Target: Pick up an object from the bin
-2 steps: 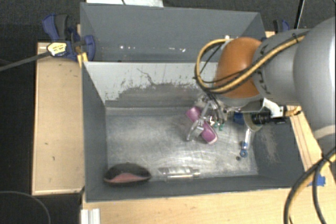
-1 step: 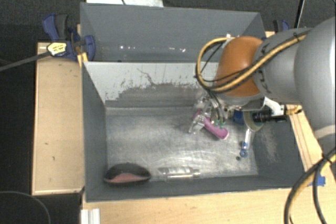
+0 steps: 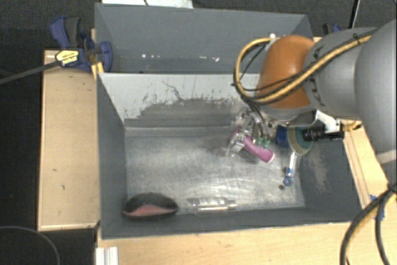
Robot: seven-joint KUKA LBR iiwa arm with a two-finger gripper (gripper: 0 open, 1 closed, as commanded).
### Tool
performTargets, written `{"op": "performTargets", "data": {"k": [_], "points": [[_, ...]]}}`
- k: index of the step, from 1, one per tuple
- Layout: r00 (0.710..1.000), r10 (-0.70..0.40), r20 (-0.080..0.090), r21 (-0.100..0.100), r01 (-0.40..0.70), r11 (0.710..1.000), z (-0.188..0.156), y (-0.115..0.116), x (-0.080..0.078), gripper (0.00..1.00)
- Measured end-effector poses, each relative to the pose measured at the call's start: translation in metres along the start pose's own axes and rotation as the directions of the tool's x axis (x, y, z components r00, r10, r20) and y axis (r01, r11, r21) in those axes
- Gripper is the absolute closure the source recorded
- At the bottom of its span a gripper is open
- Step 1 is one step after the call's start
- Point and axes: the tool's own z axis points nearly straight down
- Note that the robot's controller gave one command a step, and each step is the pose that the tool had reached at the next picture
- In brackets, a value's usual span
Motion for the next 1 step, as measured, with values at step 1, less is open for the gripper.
{"op": "performTargets", "data": {"k": [1], "points": [[1.000,-0.003,0.001,-0.001,0.003,1.000,-0.0346,0.0004,-0.0014,1.00]]}}
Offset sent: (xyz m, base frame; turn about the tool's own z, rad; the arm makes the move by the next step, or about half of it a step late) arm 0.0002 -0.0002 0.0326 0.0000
